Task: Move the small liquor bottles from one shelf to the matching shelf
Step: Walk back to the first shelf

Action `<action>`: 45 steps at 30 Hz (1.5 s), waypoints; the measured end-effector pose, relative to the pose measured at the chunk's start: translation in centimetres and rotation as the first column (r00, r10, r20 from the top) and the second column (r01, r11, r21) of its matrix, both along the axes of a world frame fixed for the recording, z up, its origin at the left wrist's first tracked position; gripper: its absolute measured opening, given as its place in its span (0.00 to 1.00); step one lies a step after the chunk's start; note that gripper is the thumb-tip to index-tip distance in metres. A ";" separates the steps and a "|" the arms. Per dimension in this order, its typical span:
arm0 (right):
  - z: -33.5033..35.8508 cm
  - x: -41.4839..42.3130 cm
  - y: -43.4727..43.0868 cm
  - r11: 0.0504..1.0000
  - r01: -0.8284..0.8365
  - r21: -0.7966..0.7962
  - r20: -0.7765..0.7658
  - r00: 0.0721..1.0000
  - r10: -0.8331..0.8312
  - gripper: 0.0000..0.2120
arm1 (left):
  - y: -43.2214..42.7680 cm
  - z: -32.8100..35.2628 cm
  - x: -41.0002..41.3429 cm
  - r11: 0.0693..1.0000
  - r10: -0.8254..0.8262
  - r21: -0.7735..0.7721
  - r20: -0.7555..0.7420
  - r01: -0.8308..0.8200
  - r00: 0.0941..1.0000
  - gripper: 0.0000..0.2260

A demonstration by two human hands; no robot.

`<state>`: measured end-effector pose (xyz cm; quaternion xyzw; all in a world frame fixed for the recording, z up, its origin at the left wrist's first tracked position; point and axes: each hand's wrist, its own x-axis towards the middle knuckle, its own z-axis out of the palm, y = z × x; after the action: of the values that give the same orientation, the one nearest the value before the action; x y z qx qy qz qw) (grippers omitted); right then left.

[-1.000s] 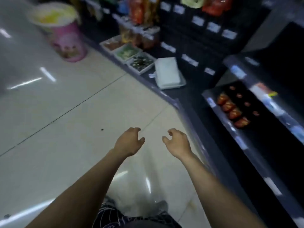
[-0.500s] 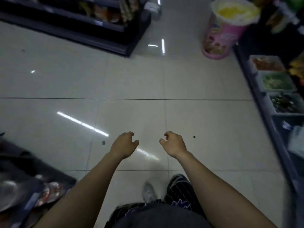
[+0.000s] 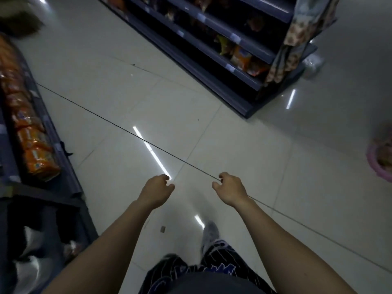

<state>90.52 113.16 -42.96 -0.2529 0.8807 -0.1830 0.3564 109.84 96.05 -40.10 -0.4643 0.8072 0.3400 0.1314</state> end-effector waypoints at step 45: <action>18.7 -77.7 -105.9 0.810 0.246 -0.533 -0.251 0.868 -0.428 0.14 | -106.7 18.1 -85.4 0.952 -0.296 -0.216 -0.489 0.215 0.820 0.12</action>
<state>12.78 7.28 -24.21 -0.1996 0.8871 -0.4091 0.0757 24.47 -10.66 -22.03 -0.2520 0.8910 0.3690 -0.0806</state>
